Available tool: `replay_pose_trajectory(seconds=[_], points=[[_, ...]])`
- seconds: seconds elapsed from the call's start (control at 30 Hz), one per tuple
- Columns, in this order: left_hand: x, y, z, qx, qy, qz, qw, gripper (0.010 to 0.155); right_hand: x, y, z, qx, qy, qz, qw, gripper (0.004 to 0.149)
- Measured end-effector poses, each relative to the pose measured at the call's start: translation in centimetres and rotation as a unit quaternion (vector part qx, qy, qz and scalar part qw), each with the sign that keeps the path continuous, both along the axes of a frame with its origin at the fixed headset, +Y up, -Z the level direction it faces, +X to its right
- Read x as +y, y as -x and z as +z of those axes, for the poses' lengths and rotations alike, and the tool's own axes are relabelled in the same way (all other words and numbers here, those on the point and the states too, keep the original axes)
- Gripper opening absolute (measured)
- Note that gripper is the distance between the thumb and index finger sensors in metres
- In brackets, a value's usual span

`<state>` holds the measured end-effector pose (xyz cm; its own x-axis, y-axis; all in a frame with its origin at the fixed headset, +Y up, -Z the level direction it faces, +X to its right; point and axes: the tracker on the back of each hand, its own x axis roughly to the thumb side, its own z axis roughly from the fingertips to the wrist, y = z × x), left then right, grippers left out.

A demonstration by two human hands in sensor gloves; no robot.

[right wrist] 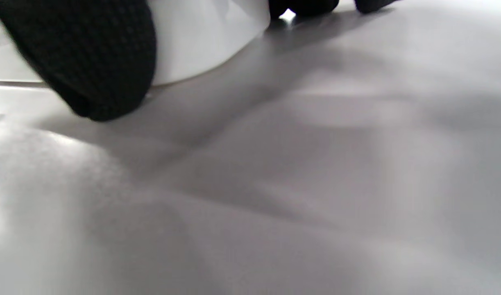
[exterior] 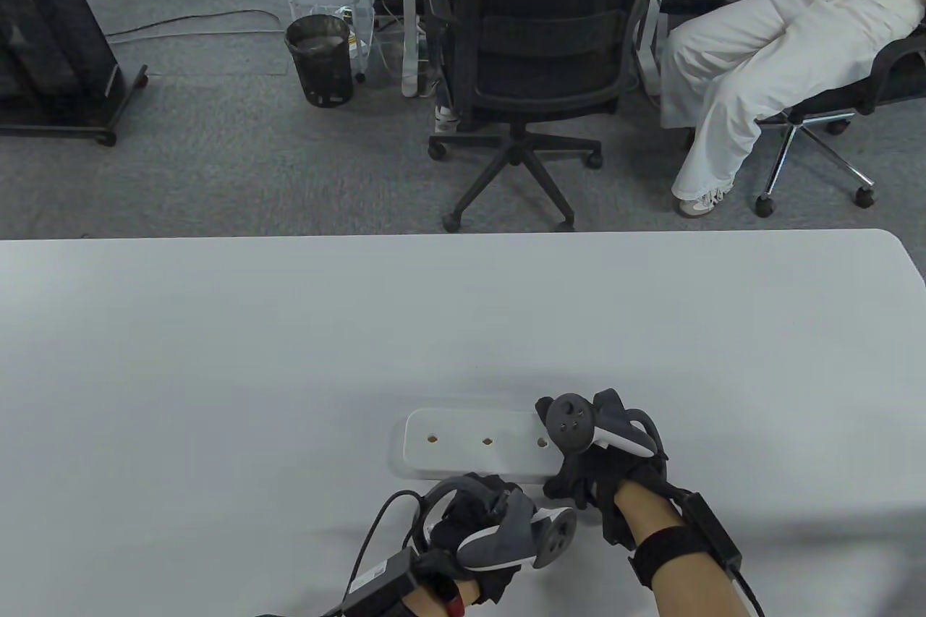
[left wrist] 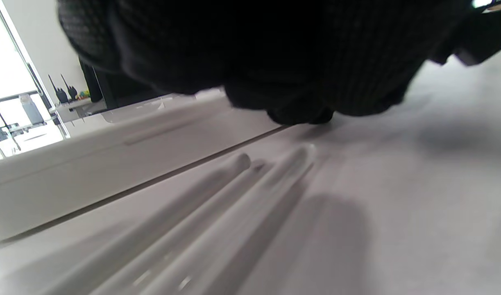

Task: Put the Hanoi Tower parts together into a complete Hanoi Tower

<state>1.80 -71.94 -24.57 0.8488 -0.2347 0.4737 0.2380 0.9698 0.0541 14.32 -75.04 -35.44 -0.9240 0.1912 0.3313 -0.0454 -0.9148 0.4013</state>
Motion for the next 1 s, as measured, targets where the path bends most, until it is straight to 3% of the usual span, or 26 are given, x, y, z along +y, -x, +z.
replay_pose_trajectory(seconds=[0.3, 0.73, 0.9, 1.0], points=[[-1.8, -0.2, 0.2, -0.002, -0.013, -0.030, 0.999, 0.052, -0.2, -0.1, -0.1, 0.004, -0.002, -0.004, 1.000, 0.112], [-1.8, -0.1, 0.0, -0.007, -0.018, -0.033, 0.999, 0.050, -0.3, -0.2, -0.2, 0.008, -0.001, -0.007, 1.000, 0.111], [2.3, 2.0, -0.6, 0.014, 0.016, 0.083, 0.996, 0.050, -0.4, -0.2, -0.2, 0.008, -0.001, -0.006, 1.000, 0.111], [5.4, 3.5, -2.1, 0.022, 0.058, 0.205, 0.977, 0.050, -0.4, -0.2, -0.2, 0.007, -0.001, -0.006, 1.000, 0.112]])
